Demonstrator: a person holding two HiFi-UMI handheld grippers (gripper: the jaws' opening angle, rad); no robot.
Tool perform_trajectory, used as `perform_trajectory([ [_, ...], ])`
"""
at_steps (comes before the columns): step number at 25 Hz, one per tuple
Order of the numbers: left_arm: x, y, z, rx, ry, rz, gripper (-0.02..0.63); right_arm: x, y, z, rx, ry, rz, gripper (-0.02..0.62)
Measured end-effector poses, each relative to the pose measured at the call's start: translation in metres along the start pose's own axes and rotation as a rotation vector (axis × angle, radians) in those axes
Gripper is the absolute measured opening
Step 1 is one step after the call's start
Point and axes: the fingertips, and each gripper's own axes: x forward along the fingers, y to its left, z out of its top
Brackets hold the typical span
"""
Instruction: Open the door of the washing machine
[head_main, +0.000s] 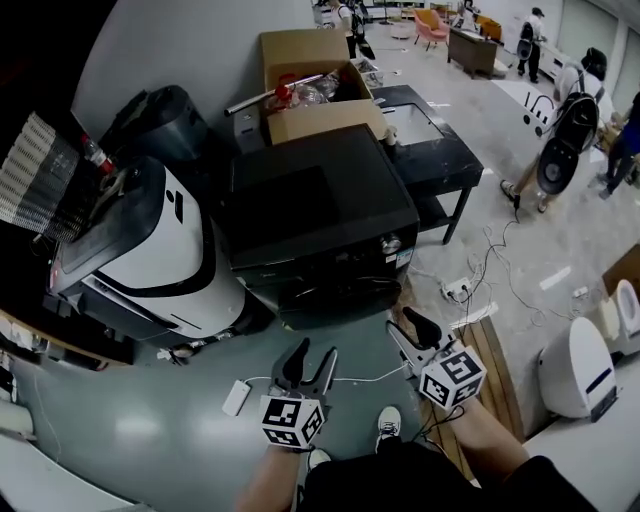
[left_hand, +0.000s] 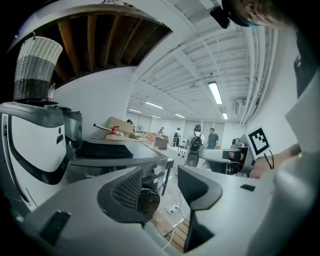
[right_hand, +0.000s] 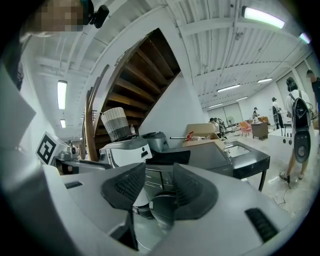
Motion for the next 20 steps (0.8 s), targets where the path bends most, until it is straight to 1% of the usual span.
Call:
perform_trajectory([
  [5, 0.019, -0.006, 0.0, -0.008, -0.001, 0.042, 0.23, 0.007, -0.023, 0.001, -0.007, 0.015, 0.044, 0.176],
  [9, 0.033, -0.01, -0.001, -0.007, 0.001, 0.054, 0.238, 0.013, -0.038, 0.0, -0.025, 0.024, 0.061, 0.179],
  [15, 0.049, -0.003, 0.001, 0.019, 0.009, 0.025, 0.239, 0.027, -0.049, -0.006, -0.018, 0.033, 0.037, 0.181],
  [20, 0.057, 0.014, 0.009, 0.039, 0.006, -0.017, 0.242, 0.044, -0.047, -0.007, -0.014, 0.034, -0.008, 0.181],
])
